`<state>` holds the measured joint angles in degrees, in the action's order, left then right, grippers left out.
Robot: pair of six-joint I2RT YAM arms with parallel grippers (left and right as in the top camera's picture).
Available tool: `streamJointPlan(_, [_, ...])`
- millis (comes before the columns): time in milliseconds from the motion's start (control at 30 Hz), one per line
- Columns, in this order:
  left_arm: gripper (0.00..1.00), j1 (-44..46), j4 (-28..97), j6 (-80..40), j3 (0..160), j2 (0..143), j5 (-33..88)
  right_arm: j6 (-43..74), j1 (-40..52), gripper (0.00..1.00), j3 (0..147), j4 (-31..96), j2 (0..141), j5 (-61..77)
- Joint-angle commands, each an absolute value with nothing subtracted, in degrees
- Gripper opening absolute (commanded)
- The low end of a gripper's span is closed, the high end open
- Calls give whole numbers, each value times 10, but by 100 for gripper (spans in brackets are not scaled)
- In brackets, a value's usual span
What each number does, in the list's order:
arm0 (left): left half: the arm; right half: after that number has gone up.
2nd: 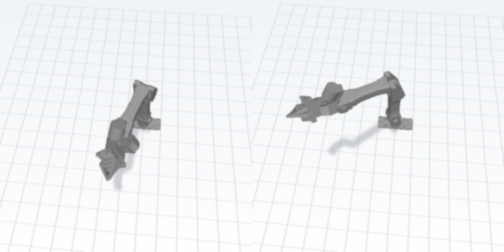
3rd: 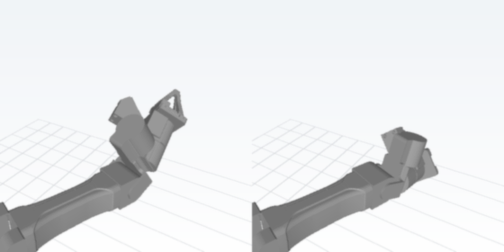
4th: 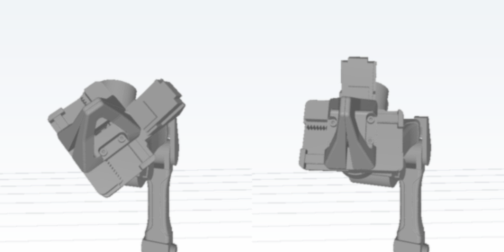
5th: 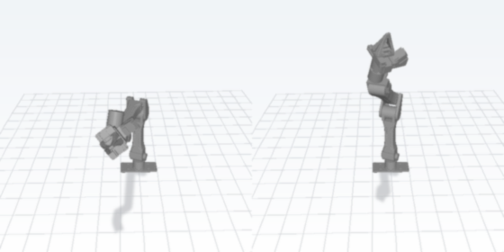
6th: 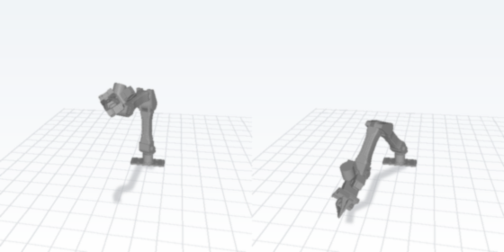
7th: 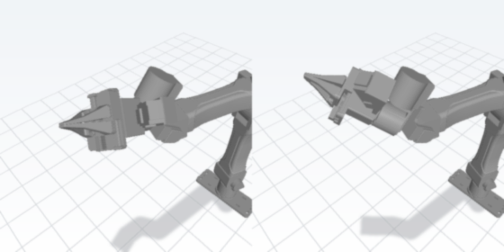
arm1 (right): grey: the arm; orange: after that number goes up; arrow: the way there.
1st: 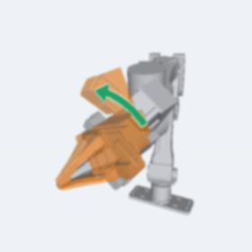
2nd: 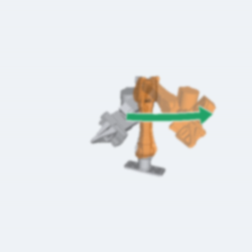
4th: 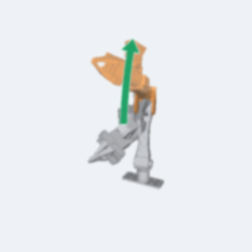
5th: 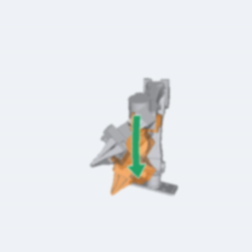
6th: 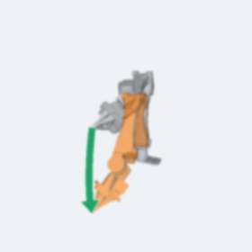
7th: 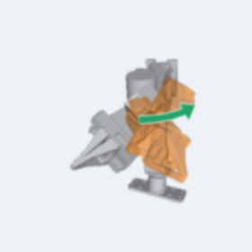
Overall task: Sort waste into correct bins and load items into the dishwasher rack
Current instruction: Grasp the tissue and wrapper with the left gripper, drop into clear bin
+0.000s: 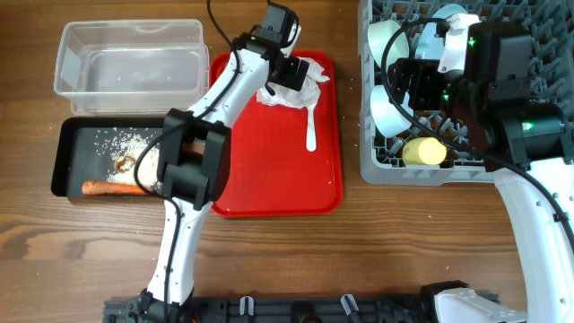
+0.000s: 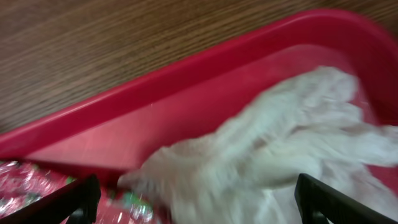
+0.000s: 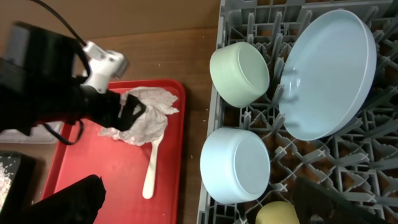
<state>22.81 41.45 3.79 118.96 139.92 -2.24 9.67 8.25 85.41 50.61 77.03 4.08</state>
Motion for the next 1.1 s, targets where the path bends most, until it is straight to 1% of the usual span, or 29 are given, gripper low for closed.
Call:
streamJointPlan(0, [97, 226, 412, 54, 1196, 1439, -33, 105, 82, 100, 849, 507, 777, 48])
streamJointPlan(33, [84, 226, 416, 54, 1196, 1442, -33, 105, 82, 100, 849, 507, 777, 48])
streamJointPlan(67, [76, 226, 419, 54, 1195, 1447, -33, 105, 82, 100, 849, 509, 777, 48])
streamJointPlan(100, [56, 226, 427, 54, 1195, 1453, -33, 105, 82, 100, 849, 512, 777, 48])
streamJointPlan(133, [43, 226, 436, 54, 1195, 1459, -33, 105, 82, 100, 849, 513, 779, 48])
streamJointPlan(167, [23, 227, 454, 53, 1195, 1467, -33, 105, 82, 100, 849, 515, 779, 48])
streamJointPlan(200, [6, 227, 462, 53, 1195, 1467, -33, 105, 82, 100, 849, 515, 779, 48])
streamJointPlan(233, [4, 227, 469, 49, 1195, 1466, -33, 105, 82, 100, 849, 515, 779, 48])
streamJointPlan(333, [4, 226, 494, 8, 1197, 1418, -33, 105, 82, 100, 849, 515, 780, 48])
streamJointPlan(500, [4, 223, 553, -43, 1197, 1247, -29, 105, 82, 99, 849, 517, 783, 48])
streamJointPlan(600, [4, 205, 571, -64, 1197, 1162, -13, 105, 82, 99, 849, 519, 784, 48])
streamJointPlan(700, [4, 170, 584, -70, 1197, 1109, -13, 105, 82, 99, 849, 520, 784, 48])
streamJointPlan(733, [4, 146, 589, -70, 1197, 1096, -13, 105, 82, 99, 849, 521, 784, 48])
streamJointPlan(800, [4, 88, 602, -69, 1197, 1087, -15, 106, 82, 99, 849, 522, 784, 51])
streamJointPlan(900, [4, -19, 595, -63, 1195, 1120, -16, 105, 82, 100, 849, 522, 784, 54])
streamJointPlan(1000, [4, -62, 566, -62, 1195, 1180, -15, 106, 82, 99, 849, 527, 784, 55])
streamJointPlan(1067, [4, -70, 548, -47, 1195, 1238, -12, 106, 82, 99, 849, 529, 784, 55])
